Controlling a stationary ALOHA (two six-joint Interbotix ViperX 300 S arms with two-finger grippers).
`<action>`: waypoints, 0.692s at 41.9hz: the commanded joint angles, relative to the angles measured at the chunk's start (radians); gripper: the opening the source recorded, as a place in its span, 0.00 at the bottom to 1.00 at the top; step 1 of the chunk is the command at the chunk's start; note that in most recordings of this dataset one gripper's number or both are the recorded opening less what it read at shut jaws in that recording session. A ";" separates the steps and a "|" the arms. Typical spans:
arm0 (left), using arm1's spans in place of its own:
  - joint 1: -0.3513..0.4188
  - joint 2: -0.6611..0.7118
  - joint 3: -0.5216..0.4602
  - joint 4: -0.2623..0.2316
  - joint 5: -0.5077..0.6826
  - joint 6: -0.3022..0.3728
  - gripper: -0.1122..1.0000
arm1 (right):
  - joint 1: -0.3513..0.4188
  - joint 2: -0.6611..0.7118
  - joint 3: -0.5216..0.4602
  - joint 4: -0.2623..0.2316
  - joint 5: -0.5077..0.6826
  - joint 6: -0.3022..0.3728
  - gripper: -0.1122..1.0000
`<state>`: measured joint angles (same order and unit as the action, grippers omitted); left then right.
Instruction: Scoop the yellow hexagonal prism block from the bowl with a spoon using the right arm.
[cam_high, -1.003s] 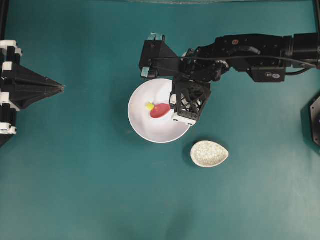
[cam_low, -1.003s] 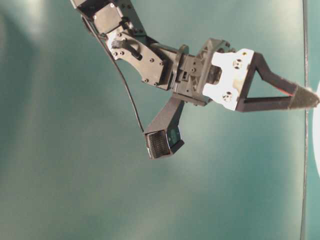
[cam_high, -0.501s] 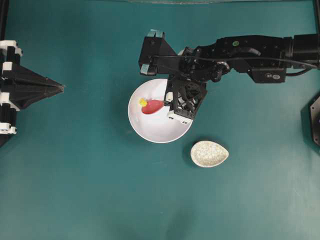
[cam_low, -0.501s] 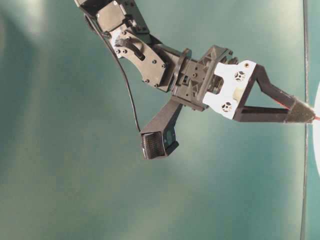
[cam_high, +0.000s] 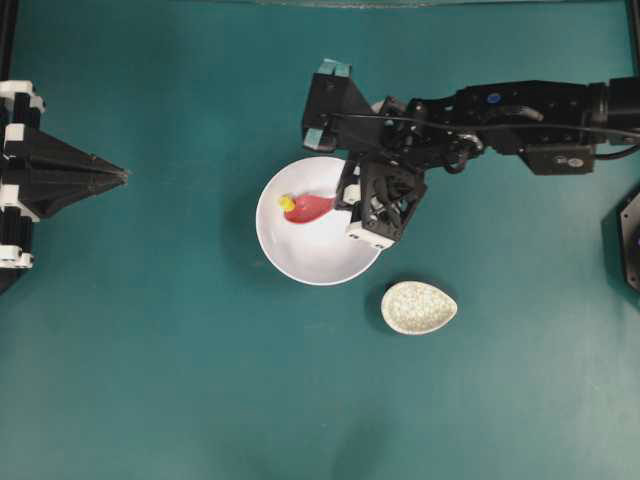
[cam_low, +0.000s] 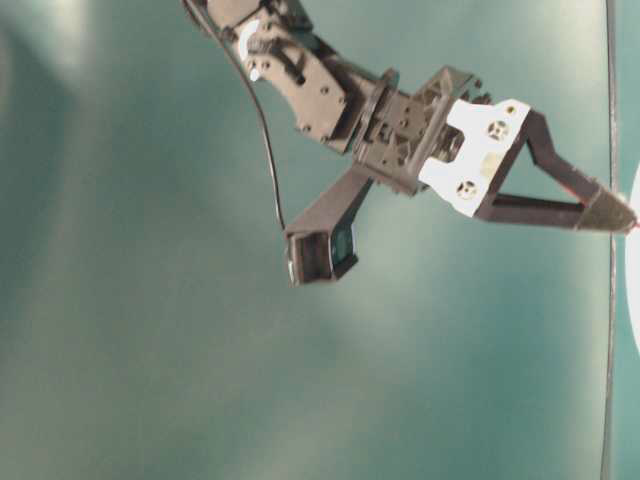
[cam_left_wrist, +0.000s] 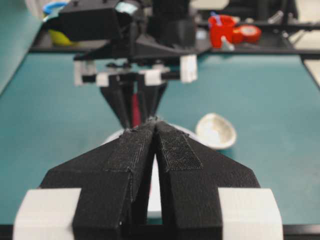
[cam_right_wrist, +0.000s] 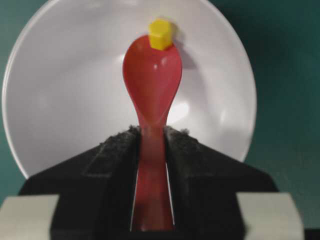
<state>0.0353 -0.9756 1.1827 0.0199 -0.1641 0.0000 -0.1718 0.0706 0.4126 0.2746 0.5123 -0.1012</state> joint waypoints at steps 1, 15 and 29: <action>0.003 0.006 -0.014 0.002 -0.005 -0.002 0.10 | 0.005 -0.044 0.009 0.002 -0.035 -0.002 0.31; 0.003 0.008 -0.014 0.002 -0.005 -0.002 0.10 | 0.025 -0.095 0.092 0.002 -0.169 -0.003 0.31; 0.003 0.008 -0.014 0.002 -0.005 -0.002 0.10 | 0.048 -0.186 0.242 0.000 -0.420 -0.006 0.31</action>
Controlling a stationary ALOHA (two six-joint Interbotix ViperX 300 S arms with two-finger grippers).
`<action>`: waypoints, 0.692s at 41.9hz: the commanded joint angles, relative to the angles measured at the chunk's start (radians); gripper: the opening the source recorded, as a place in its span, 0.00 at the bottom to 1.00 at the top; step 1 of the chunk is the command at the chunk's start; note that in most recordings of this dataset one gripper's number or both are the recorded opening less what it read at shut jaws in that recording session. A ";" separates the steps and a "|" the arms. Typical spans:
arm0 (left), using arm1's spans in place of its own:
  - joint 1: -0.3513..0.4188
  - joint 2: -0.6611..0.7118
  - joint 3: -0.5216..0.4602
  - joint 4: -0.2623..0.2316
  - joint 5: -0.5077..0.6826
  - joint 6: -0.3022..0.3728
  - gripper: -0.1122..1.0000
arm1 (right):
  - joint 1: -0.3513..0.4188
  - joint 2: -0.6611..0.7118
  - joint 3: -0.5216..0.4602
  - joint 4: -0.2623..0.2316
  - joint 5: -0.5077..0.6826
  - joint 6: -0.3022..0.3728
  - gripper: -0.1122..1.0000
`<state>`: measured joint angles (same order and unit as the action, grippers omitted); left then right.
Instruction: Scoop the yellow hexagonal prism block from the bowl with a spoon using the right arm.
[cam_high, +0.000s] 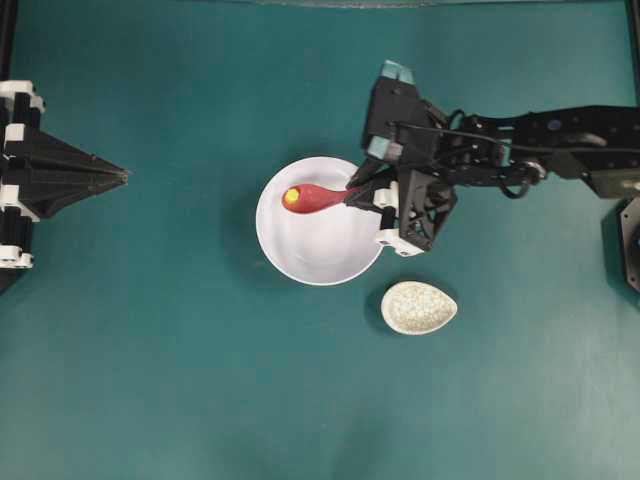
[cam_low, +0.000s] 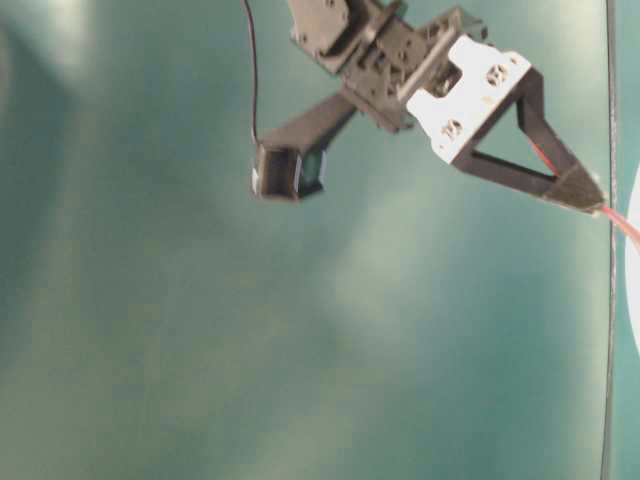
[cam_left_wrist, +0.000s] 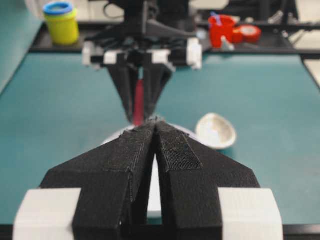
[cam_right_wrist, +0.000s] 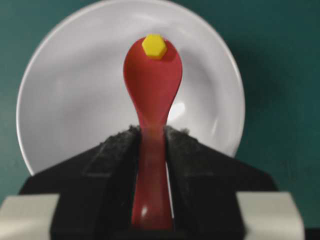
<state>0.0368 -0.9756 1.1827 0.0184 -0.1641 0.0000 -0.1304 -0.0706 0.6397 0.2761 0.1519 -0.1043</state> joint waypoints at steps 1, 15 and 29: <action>0.002 0.009 -0.014 0.003 -0.005 -0.002 0.10 | 0.009 -0.054 0.031 -0.003 -0.089 -0.005 0.31; 0.002 0.008 -0.014 0.003 -0.005 -0.002 0.10 | 0.063 -0.158 0.181 -0.017 -0.423 -0.025 0.31; 0.002 0.009 -0.014 0.003 -0.005 -0.002 0.10 | 0.077 -0.201 0.224 -0.017 -0.443 -0.025 0.31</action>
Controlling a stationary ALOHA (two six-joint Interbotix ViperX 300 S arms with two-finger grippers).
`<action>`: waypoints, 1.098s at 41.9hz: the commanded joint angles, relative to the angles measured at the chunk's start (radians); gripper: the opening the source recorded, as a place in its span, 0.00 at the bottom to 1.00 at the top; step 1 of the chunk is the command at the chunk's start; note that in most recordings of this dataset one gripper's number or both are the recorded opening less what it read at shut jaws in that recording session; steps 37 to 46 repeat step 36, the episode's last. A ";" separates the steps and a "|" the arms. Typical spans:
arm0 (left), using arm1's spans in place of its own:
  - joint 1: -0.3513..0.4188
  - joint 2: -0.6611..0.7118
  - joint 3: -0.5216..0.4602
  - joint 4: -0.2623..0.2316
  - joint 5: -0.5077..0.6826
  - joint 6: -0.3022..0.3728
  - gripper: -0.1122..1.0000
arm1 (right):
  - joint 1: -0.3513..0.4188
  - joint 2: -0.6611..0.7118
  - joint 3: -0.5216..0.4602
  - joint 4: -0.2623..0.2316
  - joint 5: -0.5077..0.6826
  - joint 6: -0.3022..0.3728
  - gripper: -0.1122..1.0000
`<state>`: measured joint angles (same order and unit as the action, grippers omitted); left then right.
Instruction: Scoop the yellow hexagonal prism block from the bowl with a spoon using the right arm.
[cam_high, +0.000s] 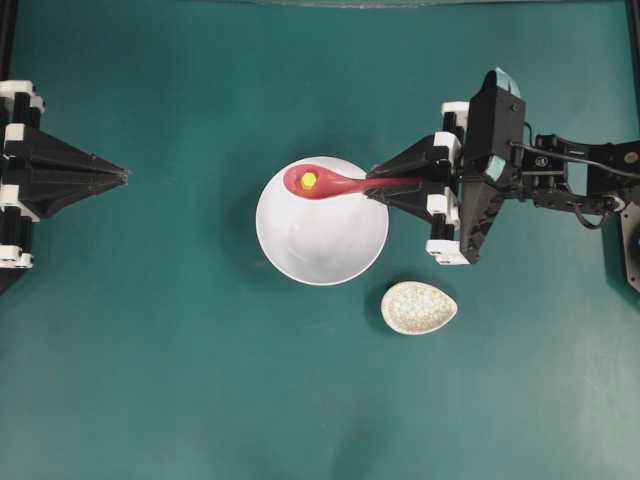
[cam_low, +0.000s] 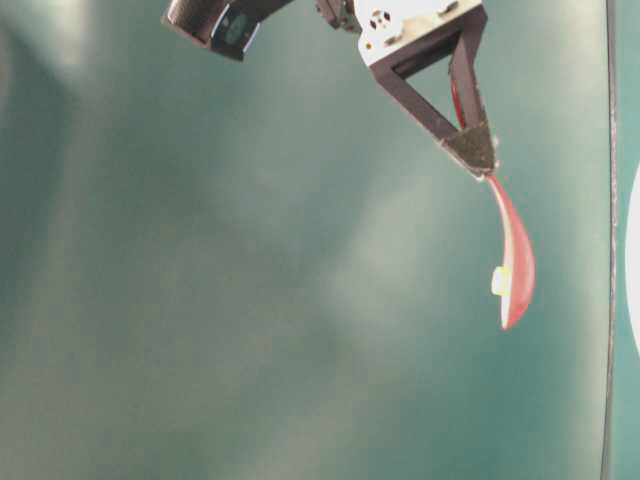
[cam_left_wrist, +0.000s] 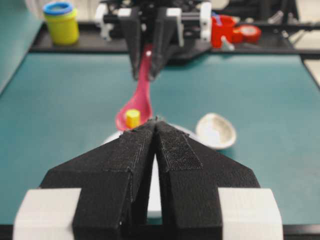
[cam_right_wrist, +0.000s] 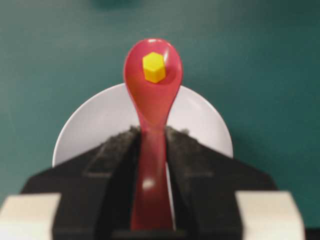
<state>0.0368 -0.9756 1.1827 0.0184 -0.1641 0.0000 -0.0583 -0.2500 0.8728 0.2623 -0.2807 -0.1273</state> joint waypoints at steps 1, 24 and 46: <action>0.002 0.009 -0.014 0.003 -0.006 -0.002 0.10 | 0.005 -0.021 -0.009 -0.003 -0.009 -0.002 0.31; 0.002 0.011 -0.012 0.003 -0.005 -0.003 0.10 | 0.031 -0.100 0.054 -0.005 -0.006 -0.003 0.31; 0.002 0.008 -0.014 0.003 0.032 -0.002 0.10 | 0.031 -0.144 0.084 -0.003 -0.006 -0.003 0.31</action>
